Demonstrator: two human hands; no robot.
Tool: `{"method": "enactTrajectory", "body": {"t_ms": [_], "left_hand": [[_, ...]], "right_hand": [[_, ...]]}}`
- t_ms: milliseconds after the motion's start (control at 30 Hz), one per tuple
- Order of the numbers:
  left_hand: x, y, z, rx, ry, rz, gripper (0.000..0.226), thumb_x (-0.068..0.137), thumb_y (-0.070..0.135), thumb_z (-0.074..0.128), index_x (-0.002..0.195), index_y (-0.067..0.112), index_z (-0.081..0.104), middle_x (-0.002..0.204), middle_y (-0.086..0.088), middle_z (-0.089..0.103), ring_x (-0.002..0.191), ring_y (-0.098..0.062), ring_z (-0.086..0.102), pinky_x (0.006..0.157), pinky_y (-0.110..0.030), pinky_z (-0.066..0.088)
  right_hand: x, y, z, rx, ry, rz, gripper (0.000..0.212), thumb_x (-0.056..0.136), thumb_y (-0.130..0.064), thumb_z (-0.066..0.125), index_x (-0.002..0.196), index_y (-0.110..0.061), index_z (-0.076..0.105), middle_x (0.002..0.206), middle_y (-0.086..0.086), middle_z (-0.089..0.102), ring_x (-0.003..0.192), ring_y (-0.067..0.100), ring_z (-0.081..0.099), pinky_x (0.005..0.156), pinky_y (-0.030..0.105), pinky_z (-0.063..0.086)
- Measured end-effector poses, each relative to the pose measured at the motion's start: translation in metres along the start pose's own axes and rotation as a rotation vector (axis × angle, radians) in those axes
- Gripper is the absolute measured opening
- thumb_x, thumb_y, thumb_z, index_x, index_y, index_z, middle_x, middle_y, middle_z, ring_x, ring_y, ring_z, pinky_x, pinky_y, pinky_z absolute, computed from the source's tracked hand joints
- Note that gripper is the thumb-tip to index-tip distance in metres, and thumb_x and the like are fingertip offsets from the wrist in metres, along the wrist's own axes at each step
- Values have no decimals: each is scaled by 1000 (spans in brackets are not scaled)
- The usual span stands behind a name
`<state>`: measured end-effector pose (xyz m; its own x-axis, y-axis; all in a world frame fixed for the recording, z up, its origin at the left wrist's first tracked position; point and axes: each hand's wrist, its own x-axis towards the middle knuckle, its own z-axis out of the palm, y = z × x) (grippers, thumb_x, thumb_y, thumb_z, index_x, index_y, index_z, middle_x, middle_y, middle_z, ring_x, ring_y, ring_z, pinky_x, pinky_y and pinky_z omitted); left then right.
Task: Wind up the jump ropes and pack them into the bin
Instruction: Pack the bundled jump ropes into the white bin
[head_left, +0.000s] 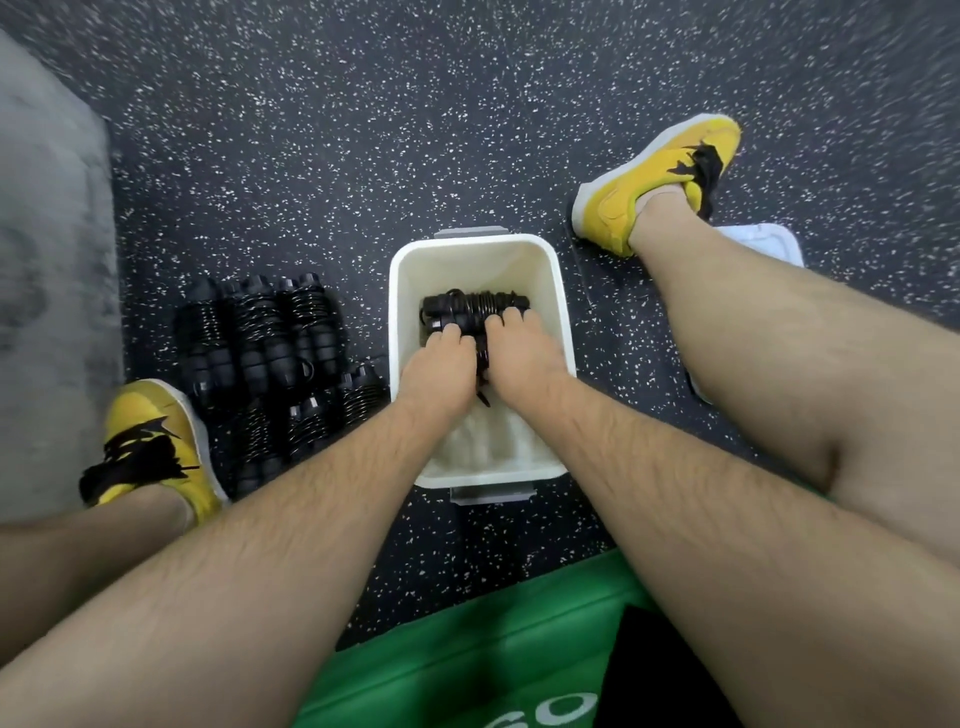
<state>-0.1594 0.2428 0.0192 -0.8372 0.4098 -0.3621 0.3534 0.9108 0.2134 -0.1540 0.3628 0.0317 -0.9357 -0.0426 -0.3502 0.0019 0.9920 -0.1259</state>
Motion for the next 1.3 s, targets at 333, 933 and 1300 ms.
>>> {"method": "enactTrajectory", "body": {"t_ms": [333,933,1300], "left_hand": [[-29,-78,-58,-147,380,-91,17,91,15,59,106,7,59,108,-12,53,99,-33,53,86,-47,49],[-53,-191,-19,-183,216,-780,104,74,66,76,147,11,28,147,-13,32,133,-31,37,104,-41,43],[-66,-192,-14,-262,288,-590,99,78,35,82,154,13,21,144,-11,33,128,-30,36,109,-40,40]], "right_hand": [[11,-73,-51,84,154,-302,55,93,-16,55,145,-14,41,134,6,54,116,29,51,97,41,44],[90,-209,-23,-263,-118,-518,102,82,-13,73,158,-35,8,166,2,-7,148,33,12,114,47,33],[102,-203,-24,-211,-75,-514,95,75,-35,79,153,-38,23,135,14,29,118,31,38,99,40,42]]}}
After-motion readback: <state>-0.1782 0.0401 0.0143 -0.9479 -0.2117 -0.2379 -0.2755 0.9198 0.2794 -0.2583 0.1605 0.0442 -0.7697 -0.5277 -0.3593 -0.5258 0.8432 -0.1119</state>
